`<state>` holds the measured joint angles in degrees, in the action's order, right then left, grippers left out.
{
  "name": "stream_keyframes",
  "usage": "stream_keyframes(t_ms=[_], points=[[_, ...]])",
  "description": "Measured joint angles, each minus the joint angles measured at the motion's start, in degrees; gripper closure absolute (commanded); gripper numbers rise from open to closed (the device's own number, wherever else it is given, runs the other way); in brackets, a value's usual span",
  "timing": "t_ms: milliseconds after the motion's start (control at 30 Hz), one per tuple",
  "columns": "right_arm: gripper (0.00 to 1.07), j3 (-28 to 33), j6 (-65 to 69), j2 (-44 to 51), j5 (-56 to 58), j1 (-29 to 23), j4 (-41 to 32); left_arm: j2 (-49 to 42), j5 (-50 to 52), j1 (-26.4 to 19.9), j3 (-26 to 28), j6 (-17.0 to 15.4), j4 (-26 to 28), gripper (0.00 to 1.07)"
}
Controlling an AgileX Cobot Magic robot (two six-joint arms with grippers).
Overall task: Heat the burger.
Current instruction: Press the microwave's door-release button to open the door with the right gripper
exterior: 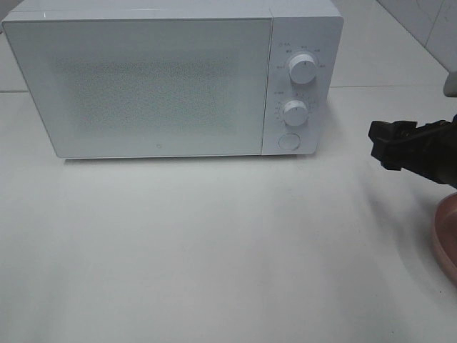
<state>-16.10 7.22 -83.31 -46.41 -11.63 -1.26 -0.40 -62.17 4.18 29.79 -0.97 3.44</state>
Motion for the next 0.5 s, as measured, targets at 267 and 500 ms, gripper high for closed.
stream_keyframes(t_ms=[267, 500], points=[[0.36, 0.11, -14.73, -7.85, -13.35, -12.72, -15.01, 0.00, 0.00, 0.00, 0.00, 0.00, 0.00, 0.07], [0.36, 0.00, -19.54, -13.29, -21.72, -22.29, -26.01, 0.00, 0.00, 0.00, 0.00, 0.00, 0.00, 0.07]])
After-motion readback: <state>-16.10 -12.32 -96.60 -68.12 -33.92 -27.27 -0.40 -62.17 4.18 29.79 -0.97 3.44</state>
